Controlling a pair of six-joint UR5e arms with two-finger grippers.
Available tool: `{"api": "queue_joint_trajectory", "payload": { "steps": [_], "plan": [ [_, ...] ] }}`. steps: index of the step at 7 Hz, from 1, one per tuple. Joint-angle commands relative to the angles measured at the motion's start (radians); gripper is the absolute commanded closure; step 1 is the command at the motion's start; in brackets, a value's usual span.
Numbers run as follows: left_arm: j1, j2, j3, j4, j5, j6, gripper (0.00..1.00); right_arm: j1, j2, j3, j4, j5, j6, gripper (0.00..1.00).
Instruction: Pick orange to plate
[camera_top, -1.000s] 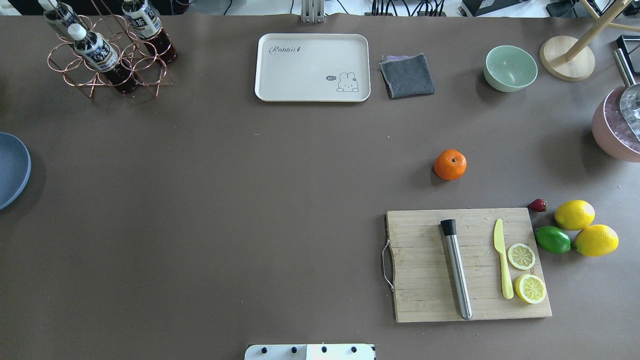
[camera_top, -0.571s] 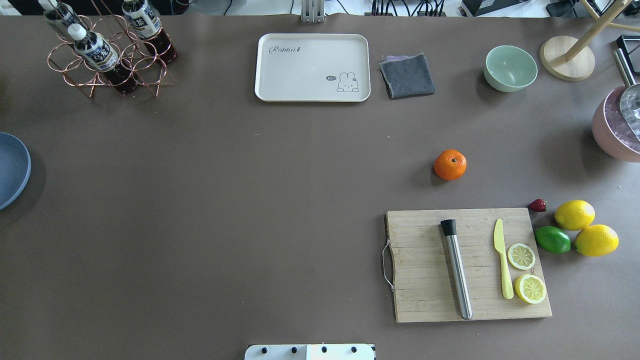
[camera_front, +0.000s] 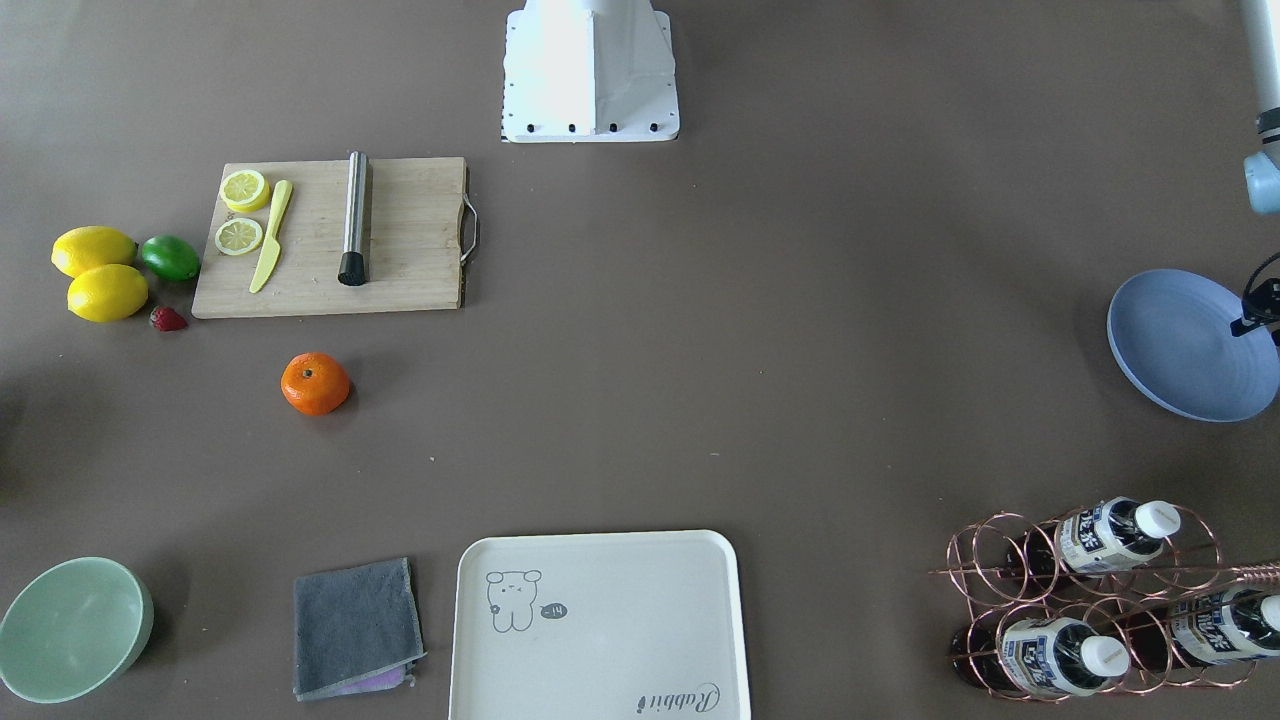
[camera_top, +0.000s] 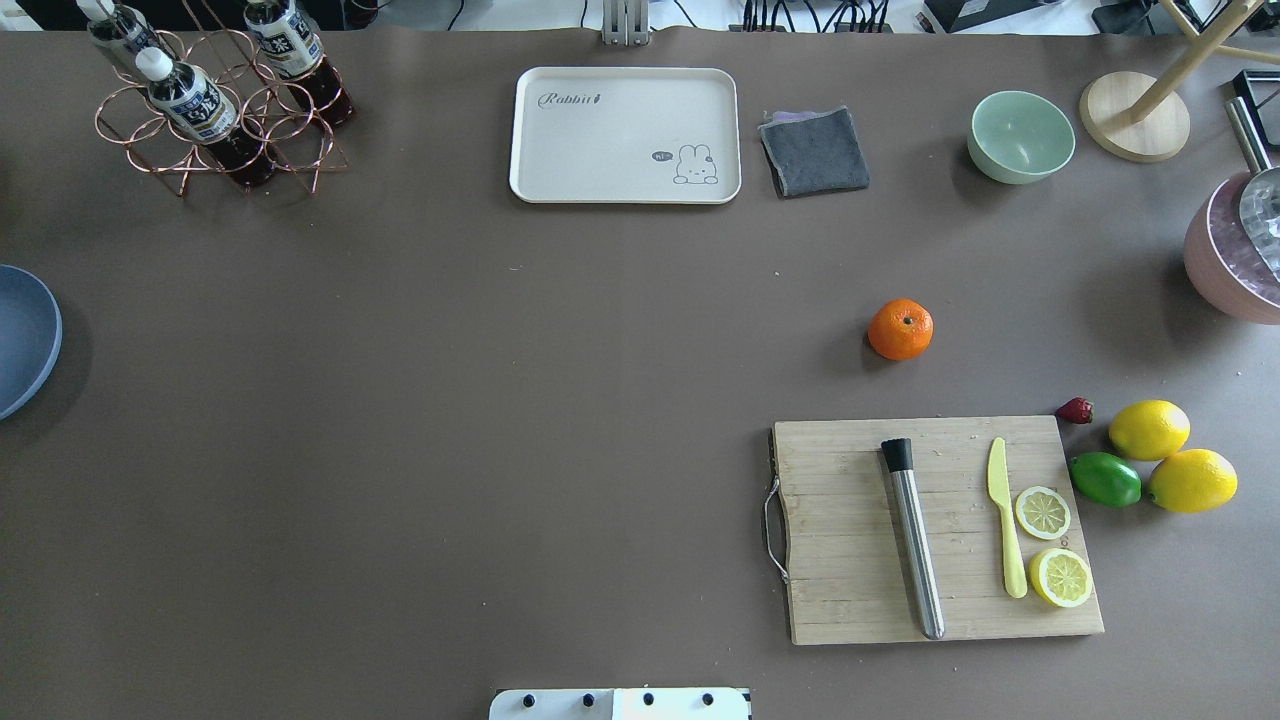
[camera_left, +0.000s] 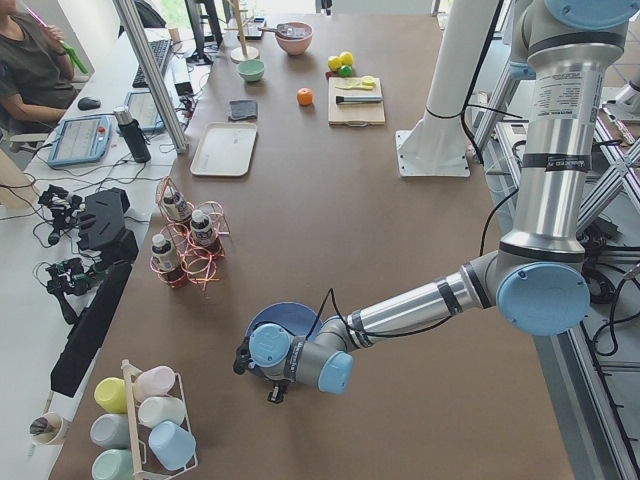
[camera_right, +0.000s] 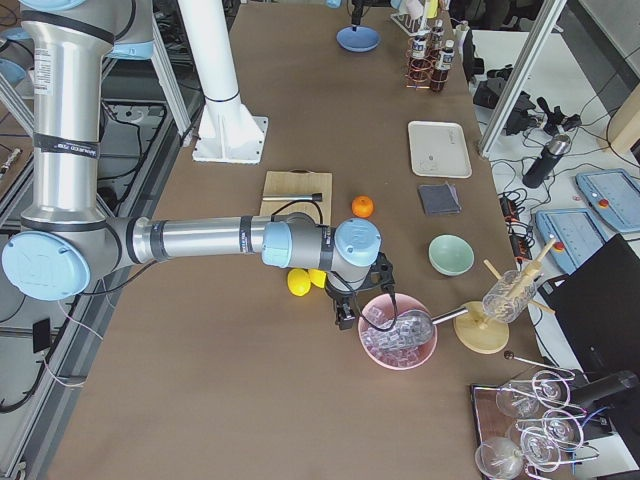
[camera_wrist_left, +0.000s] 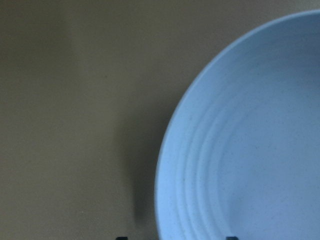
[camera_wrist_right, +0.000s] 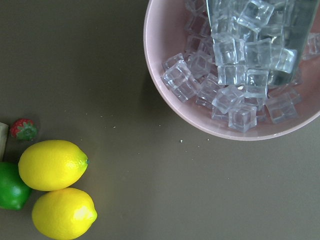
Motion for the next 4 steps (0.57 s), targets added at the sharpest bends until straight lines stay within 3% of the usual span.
{"api": "queue_joint_trajectory", "payload": {
  "steps": [1, 3, 4],
  "plan": [
    [0.001, -0.005, -0.018, -0.004, -0.002, -0.037, 1.00, -0.001, 0.019, 0.006, 0.001, 0.002, 0.024, 0.00],
    [0.001, -0.002, -0.197, 0.010, -0.011, -0.251, 1.00, 0.001, 0.088, 0.018, 0.001, 0.003, 0.093, 0.00],
    [0.002, -0.004, -0.280, 0.009, -0.062, -0.388, 1.00, -0.023, 0.142, 0.030, 0.001, 0.011, 0.192, 0.00]
  ]
}}
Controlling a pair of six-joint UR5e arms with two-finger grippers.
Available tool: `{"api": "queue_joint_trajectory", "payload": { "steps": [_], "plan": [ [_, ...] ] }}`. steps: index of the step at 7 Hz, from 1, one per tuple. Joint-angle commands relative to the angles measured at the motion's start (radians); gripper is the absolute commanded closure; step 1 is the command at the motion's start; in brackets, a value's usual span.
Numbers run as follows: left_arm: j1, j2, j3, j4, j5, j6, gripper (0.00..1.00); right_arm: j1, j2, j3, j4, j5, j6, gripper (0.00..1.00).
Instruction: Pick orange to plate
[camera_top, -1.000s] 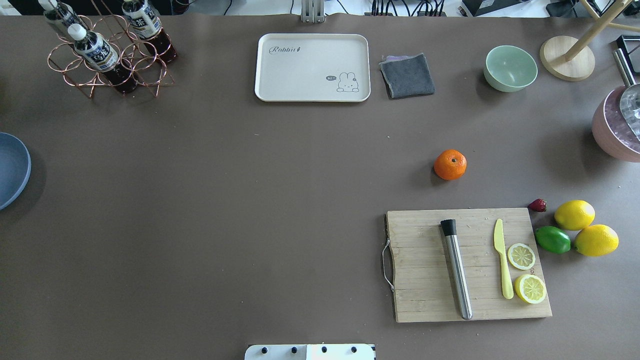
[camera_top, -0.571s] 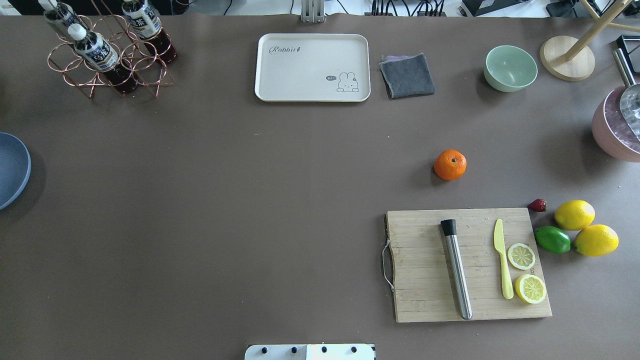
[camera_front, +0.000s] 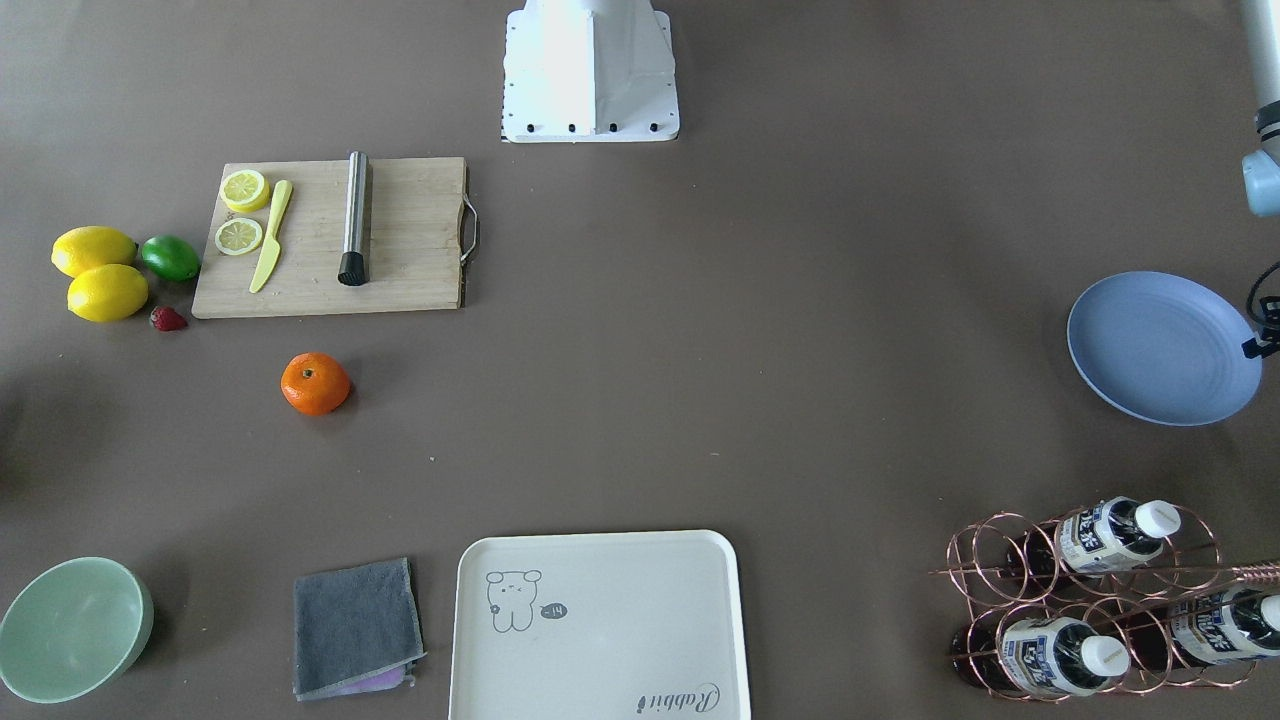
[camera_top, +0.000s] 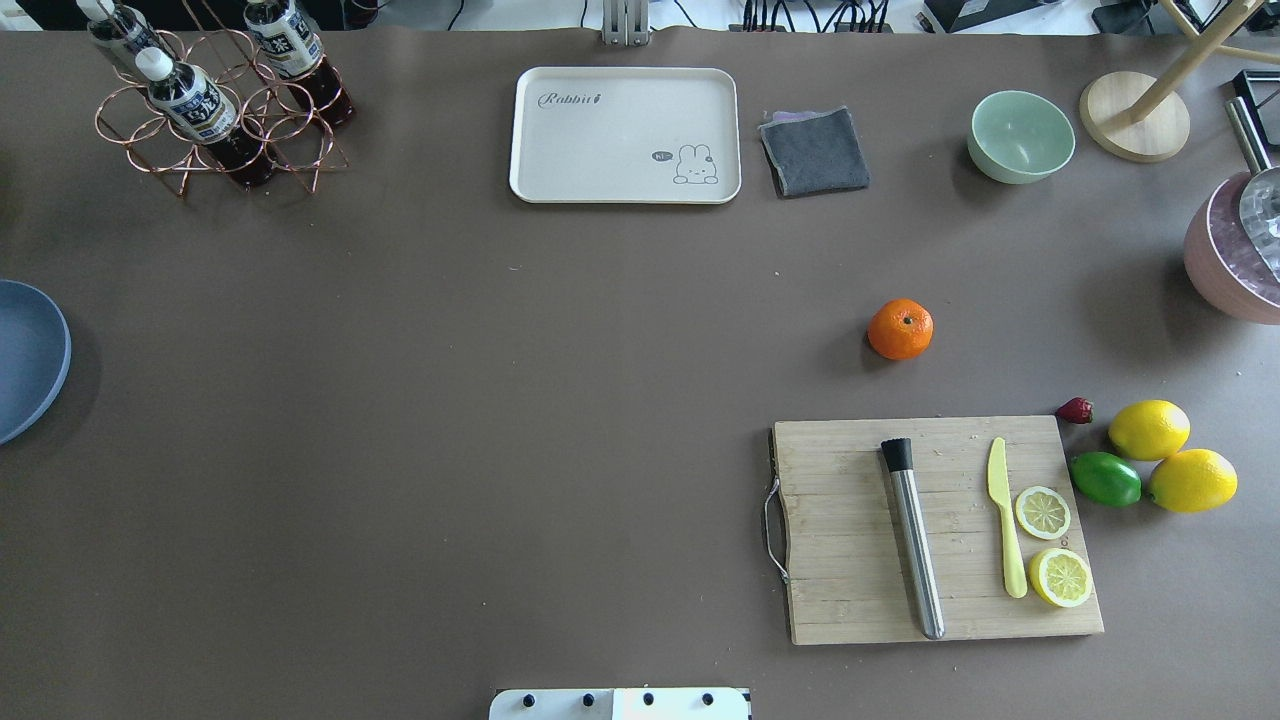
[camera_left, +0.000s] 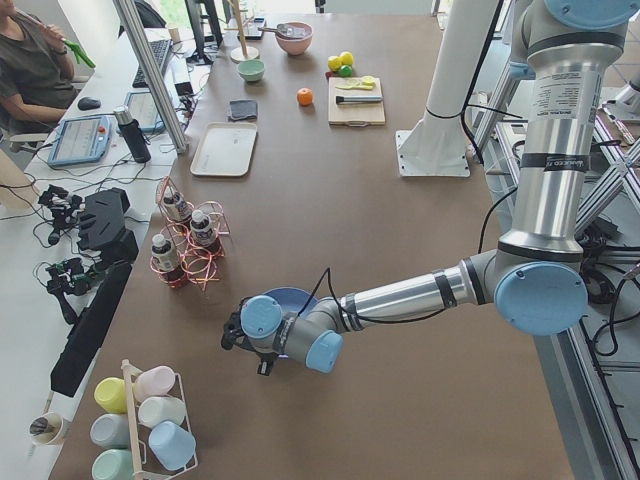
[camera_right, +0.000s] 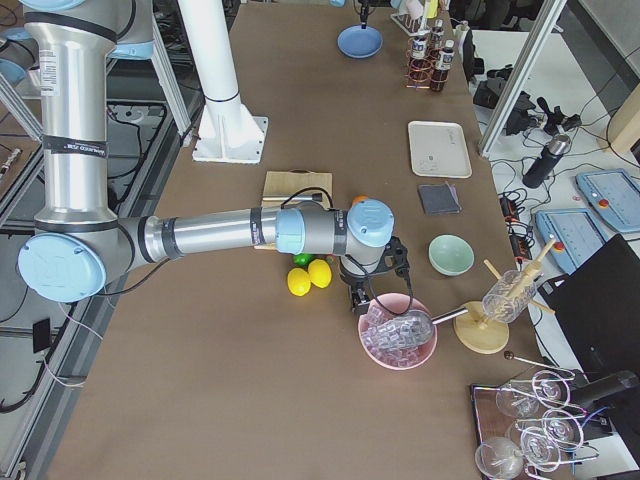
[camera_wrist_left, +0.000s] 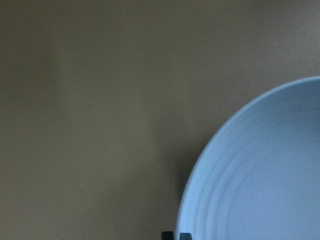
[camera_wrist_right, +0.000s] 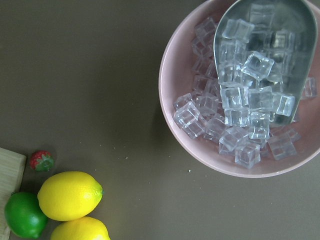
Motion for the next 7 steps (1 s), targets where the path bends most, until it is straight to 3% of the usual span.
{"api": "queue_joint_trajectory", "payload": {
  "steps": [1, 3, 4, 5, 7],
  "plan": [
    [0.042, 0.008, -0.238, 0.002, -0.056, -0.353, 1.00, -0.085, 0.102, 0.034, 0.003, 0.007, 0.214, 0.00],
    [0.242, 0.000, -0.441, 0.020, 0.035, -0.659, 1.00, -0.237, 0.146, 0.035, 0.174, -0.003, 0.535, 0.00],
    [0.365, -0.027, -0.565, 0.126, 0.112, -0.799, 1.00, -0.329, 0.158, 0.033, 0.286, -0.030, 0.716, 0.00],
    [0.465, -0.129, -0.624, 0.238, 0.184, -0.928, 1.00, -0.427, 0.161, 0.031, 0.366, -0.120, 0.842, 0.00],
    [0.694, -0.300, -0.623, 0.331, 0.372, -1.146, 1.00, -0.559, 0.211, 0.013, 0.396, -0.197, 0.996, 0.00]
  ]
}}
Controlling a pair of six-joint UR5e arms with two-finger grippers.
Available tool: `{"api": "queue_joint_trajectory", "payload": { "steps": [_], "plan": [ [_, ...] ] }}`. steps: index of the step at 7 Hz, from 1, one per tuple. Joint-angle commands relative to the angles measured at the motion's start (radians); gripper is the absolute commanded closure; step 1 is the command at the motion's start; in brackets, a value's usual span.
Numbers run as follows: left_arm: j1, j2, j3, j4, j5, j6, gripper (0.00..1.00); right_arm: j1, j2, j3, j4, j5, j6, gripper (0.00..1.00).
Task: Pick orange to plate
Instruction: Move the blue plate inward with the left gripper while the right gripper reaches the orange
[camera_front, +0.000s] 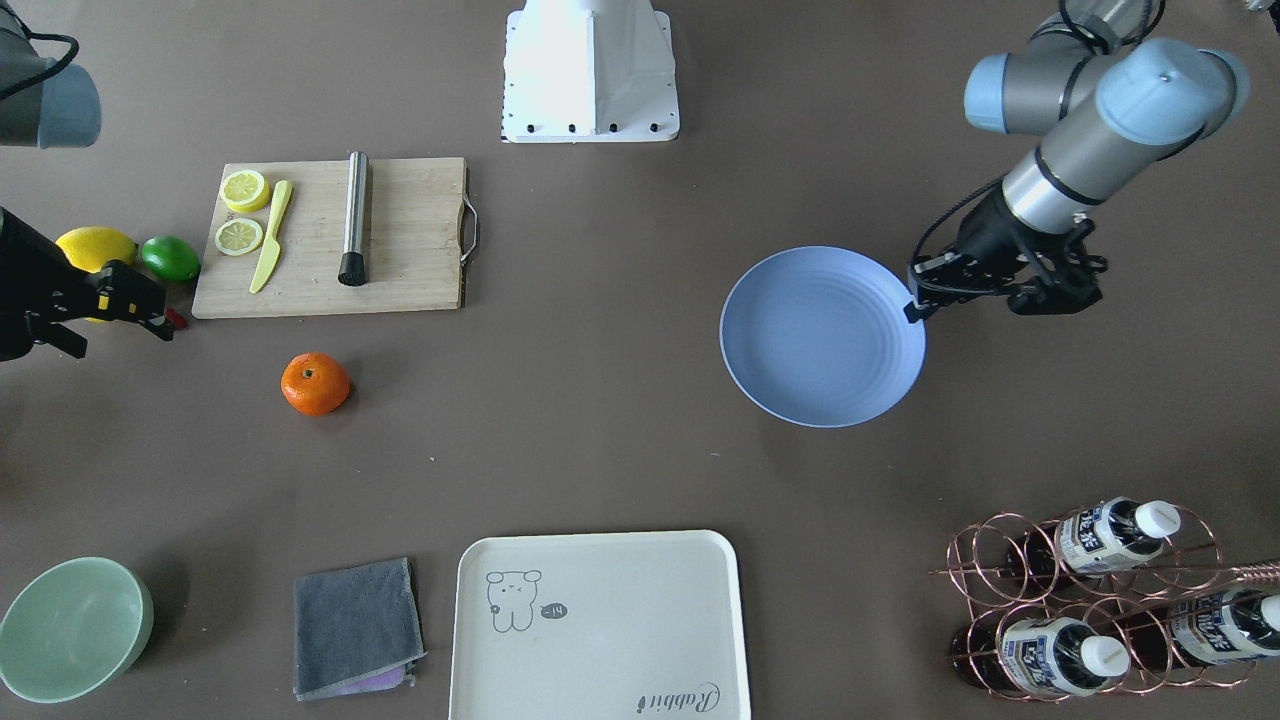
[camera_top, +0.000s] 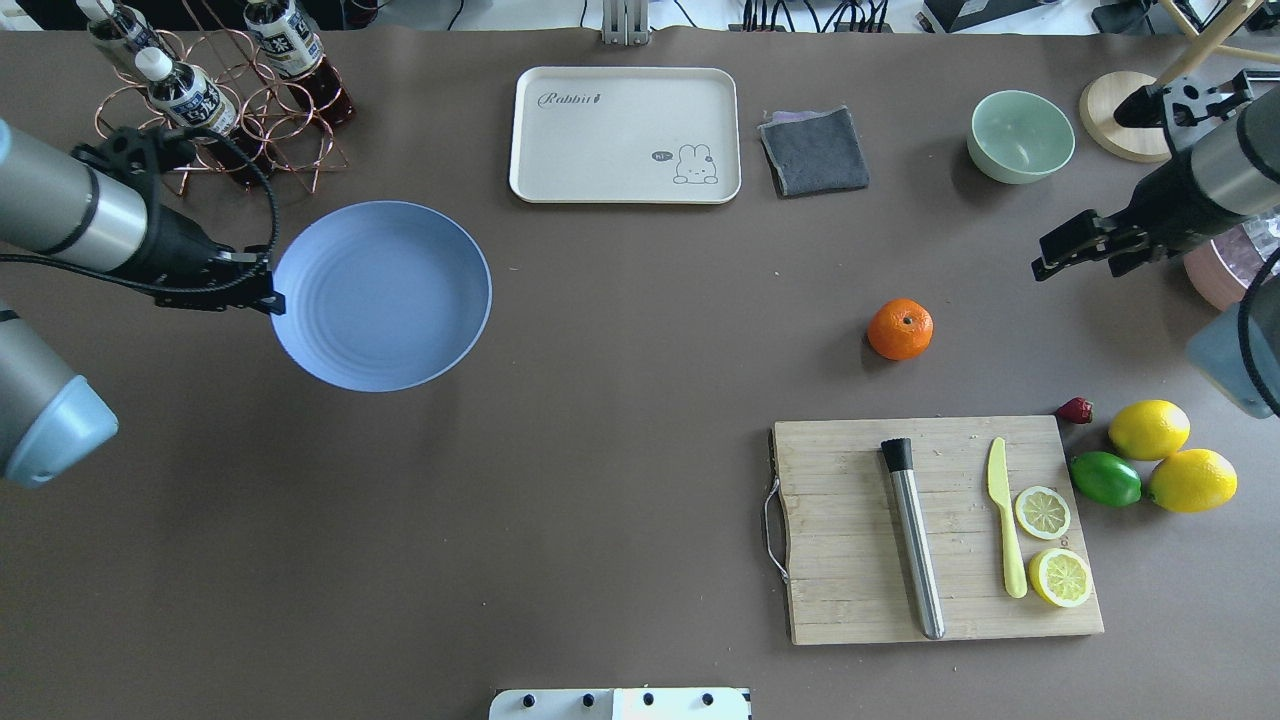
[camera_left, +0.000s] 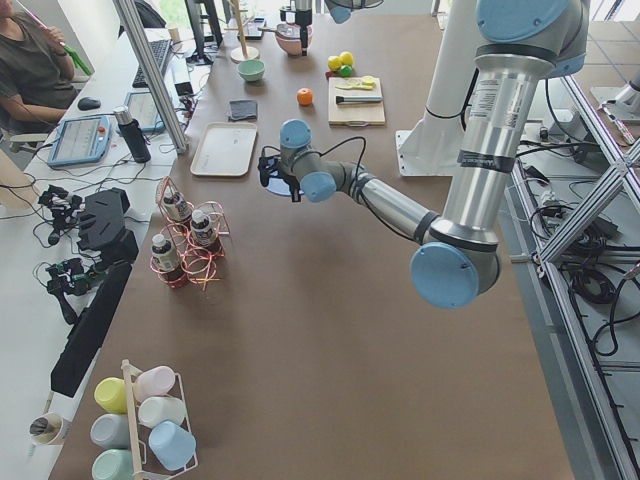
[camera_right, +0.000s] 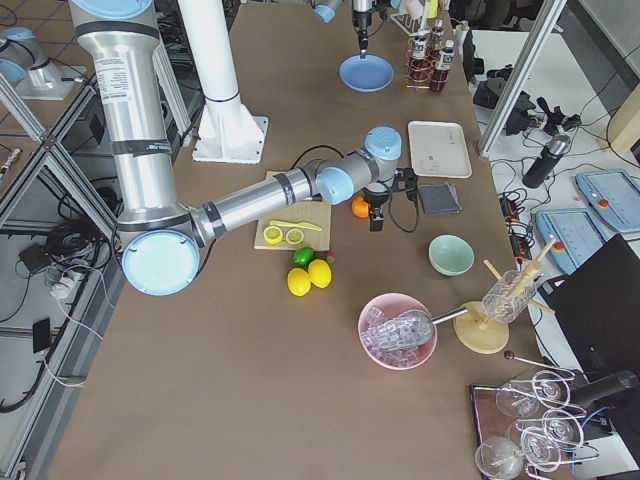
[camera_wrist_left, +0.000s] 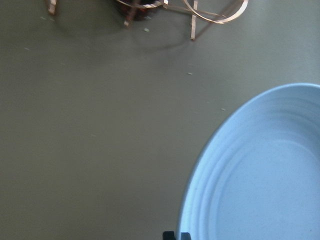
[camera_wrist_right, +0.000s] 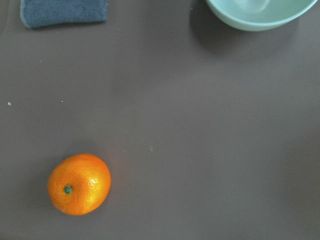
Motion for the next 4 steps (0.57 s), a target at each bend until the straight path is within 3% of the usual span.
{"api": "queue_joint_trajectory", "payload": {
  "steps": [1, 4],
  "plan": [
    [0.177, -0.131, -0.013, 0.091, 0.143, -0.163, 1.00, -0.114, 0.055, -0.020, 0.024, -0.087, 0.142, 0.00],
    [0.359, -0.192, 0.001, 0.102, 0.301, -0.242, 1.00, -0.162, 0.107, -0.106, 0.032, -0.142, 0.153, 0.00]
  ]
}}
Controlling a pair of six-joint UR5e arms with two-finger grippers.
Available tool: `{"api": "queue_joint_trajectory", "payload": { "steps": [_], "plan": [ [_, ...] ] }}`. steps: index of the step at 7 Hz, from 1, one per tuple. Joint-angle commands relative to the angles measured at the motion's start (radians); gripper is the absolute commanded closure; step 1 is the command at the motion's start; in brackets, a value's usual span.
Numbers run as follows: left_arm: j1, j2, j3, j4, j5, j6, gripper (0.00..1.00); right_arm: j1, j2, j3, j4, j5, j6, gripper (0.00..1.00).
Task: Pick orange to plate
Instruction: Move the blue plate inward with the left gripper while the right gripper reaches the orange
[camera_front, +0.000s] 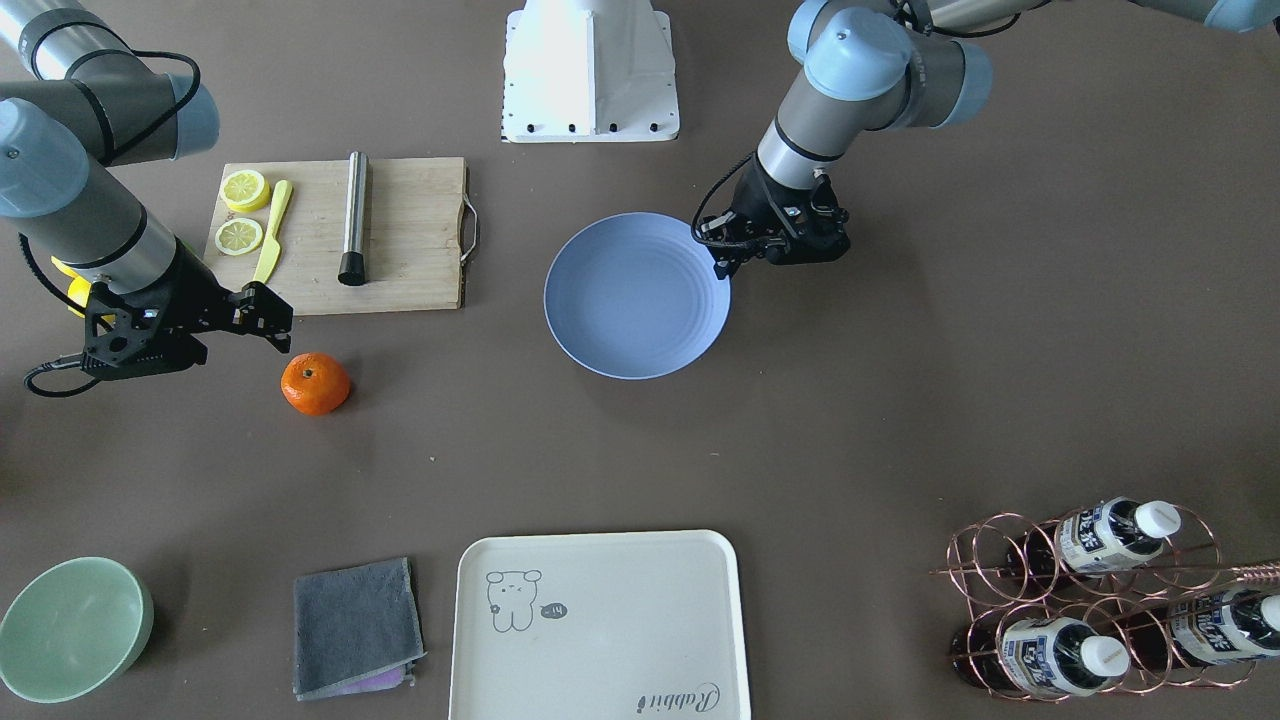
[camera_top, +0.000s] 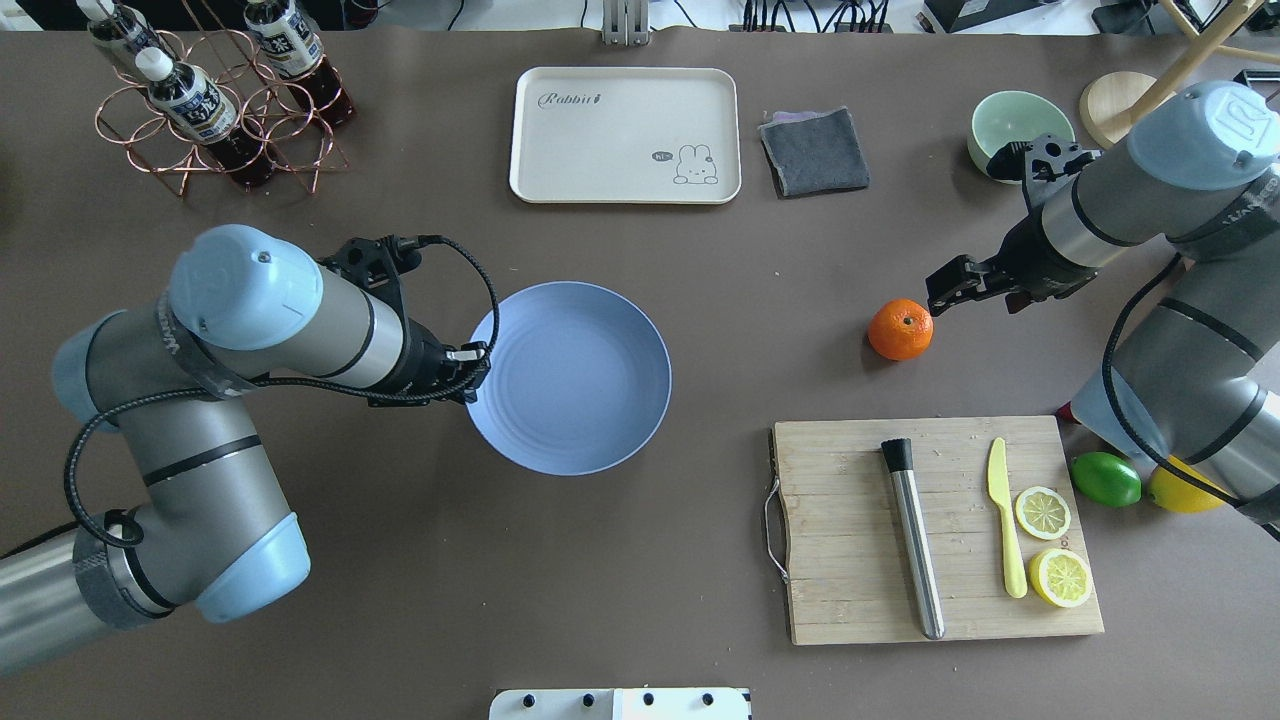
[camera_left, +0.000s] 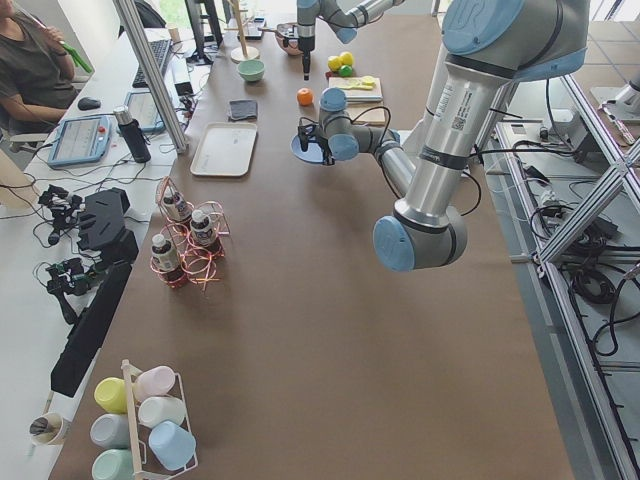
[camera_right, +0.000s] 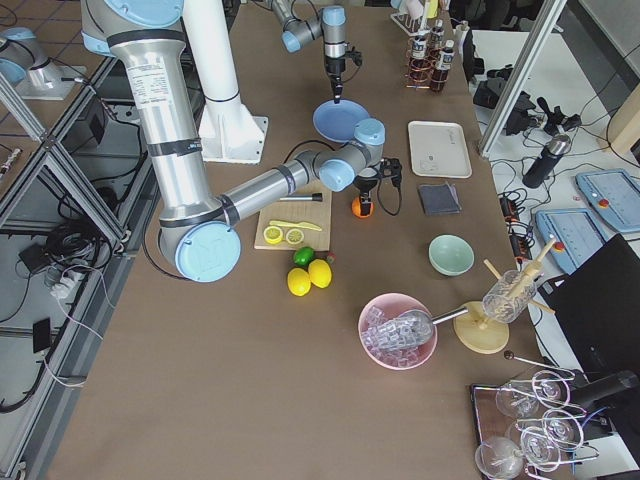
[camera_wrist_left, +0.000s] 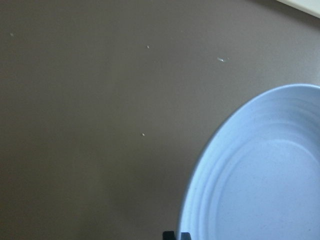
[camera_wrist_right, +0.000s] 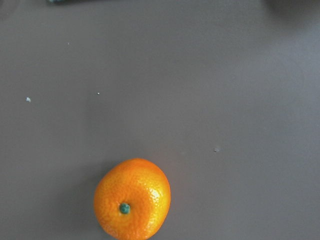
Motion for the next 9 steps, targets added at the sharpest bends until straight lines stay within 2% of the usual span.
{"api": "queue_joint_trajectory", "payload": {
  "steps": [1, 3, 9],
  "plan": [
    [0.068, -0.035, 0.005, 0.027, 0.063, -0.019, 1.00, -0.029, 0.052, -0.083, 0.020, -0.020, 0.014, 0.00],
    [0.081, -0.055, 0.008, 0.044, 0.064, -0.019, 1.00, -0.049, 0.071, -0.101, 0.046, -0.018, 0.082, 0.00],
    [0.136, -0.027, 0.014, 0.042, 0.115, -0.014, 1.00, -0.110, 0.088, -0.124, 0.047, -0.050, 0.085, 0.02]
  ]
}}
